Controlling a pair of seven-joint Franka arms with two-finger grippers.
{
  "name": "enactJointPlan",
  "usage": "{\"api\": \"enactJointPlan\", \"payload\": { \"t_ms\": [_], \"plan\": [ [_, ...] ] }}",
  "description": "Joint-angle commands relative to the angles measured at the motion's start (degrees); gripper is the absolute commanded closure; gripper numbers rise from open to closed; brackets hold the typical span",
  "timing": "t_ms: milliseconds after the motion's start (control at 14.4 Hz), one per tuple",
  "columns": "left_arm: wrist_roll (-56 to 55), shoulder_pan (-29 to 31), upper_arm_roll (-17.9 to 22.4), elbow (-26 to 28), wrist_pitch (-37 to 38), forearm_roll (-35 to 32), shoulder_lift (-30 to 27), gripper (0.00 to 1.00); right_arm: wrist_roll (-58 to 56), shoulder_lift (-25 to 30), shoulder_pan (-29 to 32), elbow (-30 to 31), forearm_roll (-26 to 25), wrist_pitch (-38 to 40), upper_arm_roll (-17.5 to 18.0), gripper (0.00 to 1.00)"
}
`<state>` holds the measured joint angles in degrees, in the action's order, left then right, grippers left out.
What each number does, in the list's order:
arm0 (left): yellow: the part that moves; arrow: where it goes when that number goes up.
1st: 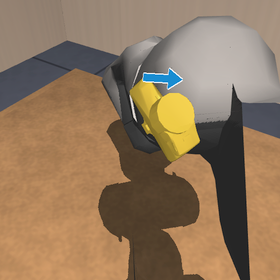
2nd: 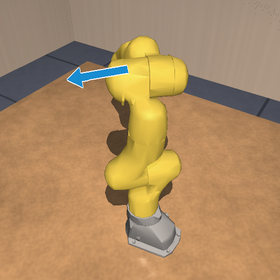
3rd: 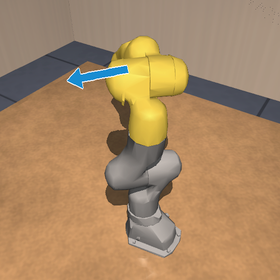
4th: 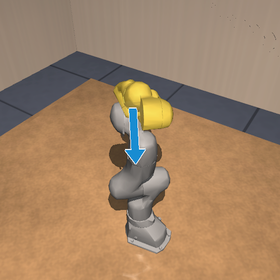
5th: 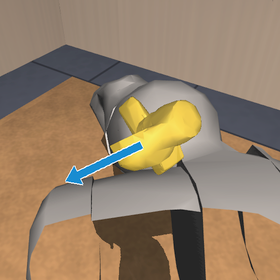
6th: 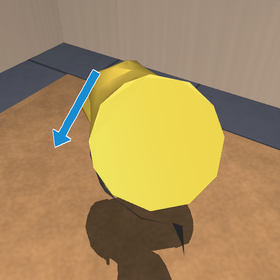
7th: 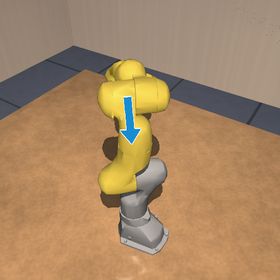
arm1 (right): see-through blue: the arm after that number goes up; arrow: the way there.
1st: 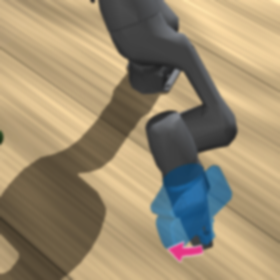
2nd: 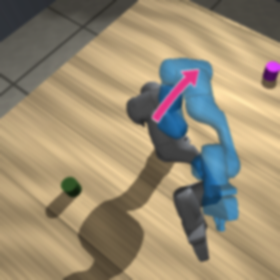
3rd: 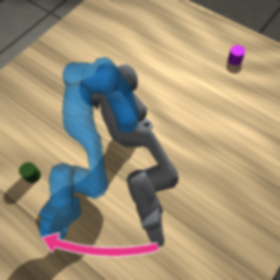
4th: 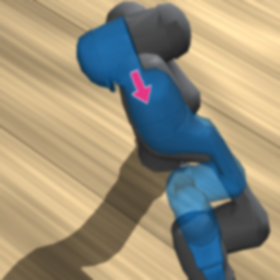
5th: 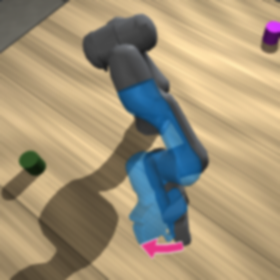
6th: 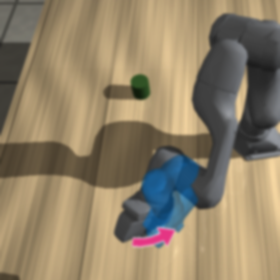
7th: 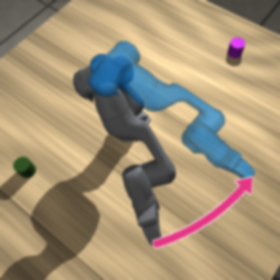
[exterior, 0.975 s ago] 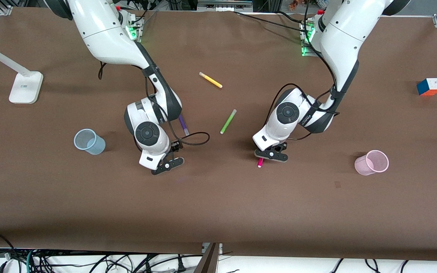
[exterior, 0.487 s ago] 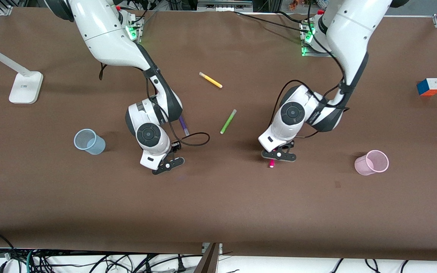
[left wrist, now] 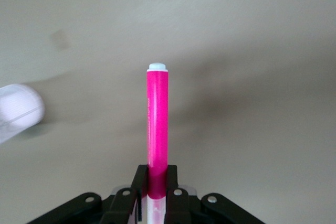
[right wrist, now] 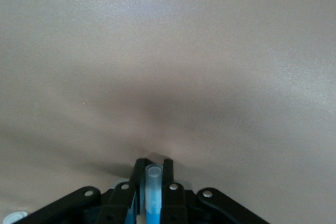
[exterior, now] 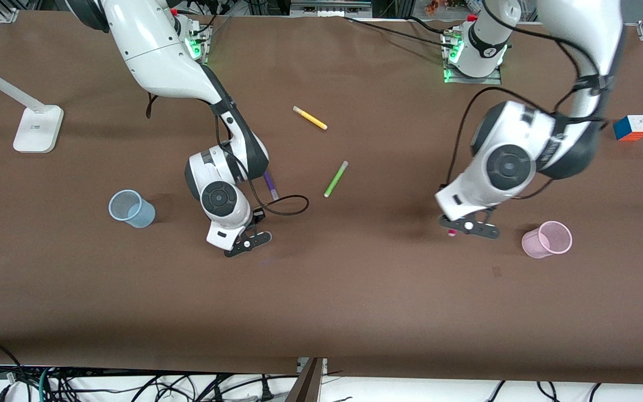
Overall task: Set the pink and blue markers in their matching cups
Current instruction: 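Carry the pink marker to the pink cup with the left gripper, then drop the pink marker into the pink cup while the right gripper carries the blue marker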
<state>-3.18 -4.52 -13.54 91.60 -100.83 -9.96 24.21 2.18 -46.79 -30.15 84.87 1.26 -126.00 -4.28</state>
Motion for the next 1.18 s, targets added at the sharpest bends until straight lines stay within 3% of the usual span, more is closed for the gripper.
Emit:
{"api": "enactJointPlan", "payload": {
  "t_ms": [0, 278, 696, 835, 1114],
  "plan": [
    [10.18, 3.62, -0.44, -6.34, 9.31, 0.99, 1.02, 1.00, -1.03, 0.91, 0.00, -0.06, 0.41, 0.23, -0.11, 1.00],
    [19.59, 7.05, 0.44, -10.47, 17.05, -0.85, 1.11, 1.00, -5.33, 4.94, 1.14, -1.45, 0.41, 4.60, -0.64, 1.00],
    [30.31, 8.29, 0.88, -12.06, 20.76, -13.93, 2.51, 1.00, -21.13, 14.61, 5.18, -2.87, 0.76, 12.69, -0.82, 1.00],
    [35.32, 8.47, 2.20, -13.63, 20.58, -19.63, 5.66, 1.00, -29.90, 16.81, 7.38, -2.69, 4.95, 15.25, -0.90, 1.00],
    [46.40, 7.95, 3.78, -25.48, 20.41, -31.77, 16.28, 1.00, -53.62, 18.84, 14.22, -2.52, 13.57, 19.02, -1.43, 1.00]
  ]
}}
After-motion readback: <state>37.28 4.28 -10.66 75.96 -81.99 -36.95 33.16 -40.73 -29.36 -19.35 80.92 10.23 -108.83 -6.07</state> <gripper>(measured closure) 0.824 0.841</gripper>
